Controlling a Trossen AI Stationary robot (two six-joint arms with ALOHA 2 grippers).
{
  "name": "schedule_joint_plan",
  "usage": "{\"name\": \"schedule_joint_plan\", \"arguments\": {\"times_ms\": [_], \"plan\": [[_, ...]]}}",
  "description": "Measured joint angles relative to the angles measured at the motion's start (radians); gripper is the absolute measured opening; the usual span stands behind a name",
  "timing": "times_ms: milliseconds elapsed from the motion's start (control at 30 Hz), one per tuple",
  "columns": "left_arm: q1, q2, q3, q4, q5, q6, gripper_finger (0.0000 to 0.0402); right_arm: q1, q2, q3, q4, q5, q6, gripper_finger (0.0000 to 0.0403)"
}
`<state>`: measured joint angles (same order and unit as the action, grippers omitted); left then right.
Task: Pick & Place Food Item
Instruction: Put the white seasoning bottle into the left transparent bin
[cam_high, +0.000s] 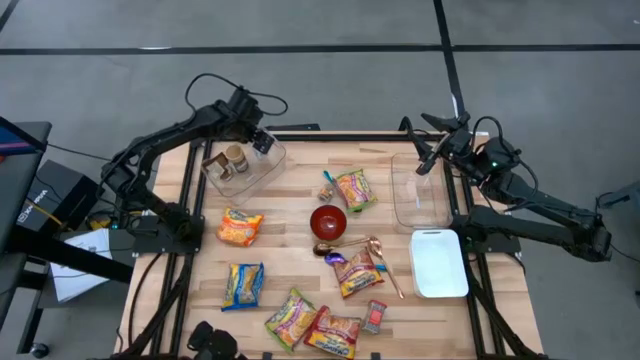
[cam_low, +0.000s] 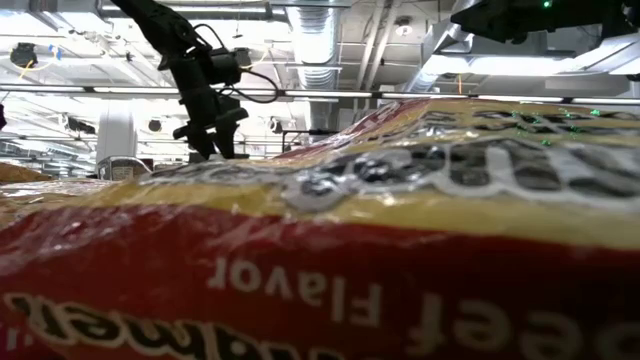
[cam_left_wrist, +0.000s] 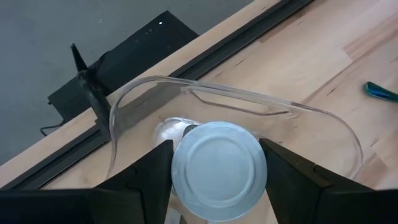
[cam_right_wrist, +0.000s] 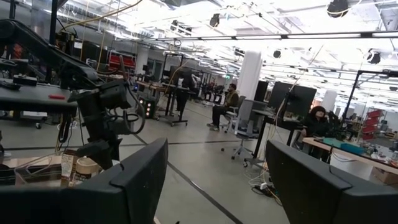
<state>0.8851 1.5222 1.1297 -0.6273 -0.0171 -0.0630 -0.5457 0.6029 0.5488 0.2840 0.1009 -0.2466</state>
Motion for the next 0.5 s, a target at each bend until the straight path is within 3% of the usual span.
{"name": "schedule_joint_plan", "arguments": {"times_ms": [200,500], "plan": [[0.027,0.0,-0.001,0.012,0.002,0.003,0.0203,0.0,0.0,0.0,-0.004,0.0,0.0,0.0265],[0.029,-0.028,-0.135,0.153,0.025,-0.002,0.0203,-0.001,0.0,0.0,-0.007,0.0,0.0,0.0265]]}}
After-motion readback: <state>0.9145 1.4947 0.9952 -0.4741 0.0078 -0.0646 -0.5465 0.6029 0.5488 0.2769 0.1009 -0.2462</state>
